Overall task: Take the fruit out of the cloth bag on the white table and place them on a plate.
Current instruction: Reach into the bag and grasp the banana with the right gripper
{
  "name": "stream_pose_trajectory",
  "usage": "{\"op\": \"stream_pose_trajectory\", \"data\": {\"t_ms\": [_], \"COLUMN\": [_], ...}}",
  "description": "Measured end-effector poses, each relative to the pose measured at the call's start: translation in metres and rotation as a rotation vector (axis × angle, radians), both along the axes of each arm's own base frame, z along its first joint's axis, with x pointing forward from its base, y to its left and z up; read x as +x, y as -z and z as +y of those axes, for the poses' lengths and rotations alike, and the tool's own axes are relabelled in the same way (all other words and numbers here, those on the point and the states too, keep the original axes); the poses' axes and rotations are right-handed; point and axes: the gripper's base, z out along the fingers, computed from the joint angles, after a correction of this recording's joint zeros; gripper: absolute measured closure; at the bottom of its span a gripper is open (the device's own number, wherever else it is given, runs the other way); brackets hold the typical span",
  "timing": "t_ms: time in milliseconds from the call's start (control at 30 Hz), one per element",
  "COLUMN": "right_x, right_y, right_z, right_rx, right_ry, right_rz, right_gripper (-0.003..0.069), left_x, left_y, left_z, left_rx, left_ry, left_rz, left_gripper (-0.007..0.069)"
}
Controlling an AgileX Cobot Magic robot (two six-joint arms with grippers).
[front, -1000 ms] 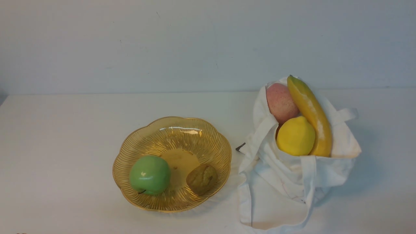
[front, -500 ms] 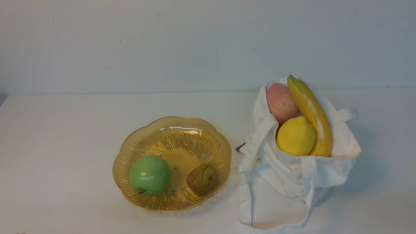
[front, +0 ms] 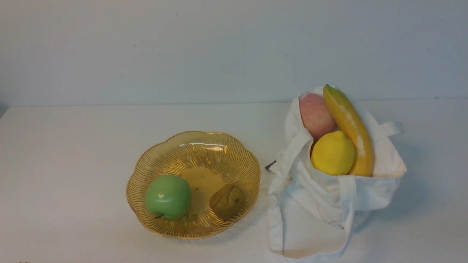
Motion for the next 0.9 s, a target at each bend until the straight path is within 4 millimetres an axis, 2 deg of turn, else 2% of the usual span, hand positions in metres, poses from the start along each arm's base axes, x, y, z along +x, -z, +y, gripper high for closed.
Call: {"op": "stream_pose_trajectory", "data": {"t_ms": [67,100,167,233,267,300,367,467,667,767,833,900], "right_x": [0.005,0.004,0.011,0.028,0.035,0.035,0.057,0.086,0.139,0.163,0.169,0.191], "right_y": [-0.022,-0.024,-0.043,-0.062,-0.067,-0.067,-0.074,-0.083,-0.088,-0.088,-0.087,-0.085], "right_z": [0.002,0.002,0.003,0.004,0.004,0.004,0.006,0.01,0.018,0.025,0.026,0.03], "right_rx": [-0.102,-0.106,-0.187,-0.324,-0.372,-0.372,-0.457,-0.542,-0.71,-0.741,-0.741,-0.746], "right_ry": [-0.005,-0.006,-0.013,-0.054,-0.08,-0.08,-0.163,-0.282,-0.489,-0.592,-0.611,-0.648], "right_rz": [0.114,0.116,0.234,0.47,0.552,0.552,0.725,0.864,0.895,0.857,0.849,0.834], "right_gripper": [0.0674,0.0674,0.0674,0.0674,0.0674,0.0674,0.0674,0.0674,0.0674,0.0673,0.0673,0.0671], "left_x": [0.0,0.0,0.0,0.0,0.0,0.0,0.0,0.0,0.0,0.0,0.0,0.0], "left_y": [0.0,0.0,0.0,0.0,0.0,0.0,0.0,0.0,0.0,0.0,0.0,0.0], "left_z": [0.0,0.0,0.0,0.0,0.0,0.0,0.0,0.0,0.0,0.0,0.0,0.0], "left_rx": [0.0,0.0,0.0,0.0,0.0,0.0,0.0,0.0,0.0,0.0,0.0,0.0], "left_ry": [0.0,0.0,0.0,0.0,0.0,0.0,0.0,0.0,0.0,0.0,0.0,0.0], "left_rz": [0.0,0.0,0.0,0.0,0.0,0.0,0.0,0.0,0.0,0.0,0.0,0.0], "left_gripper": [0.0632,0.0632,0.0632,0.0632,0.0632,0.0632,0.0632,0.0632,0.0632,0.0632,0.0632,0.0632]}}
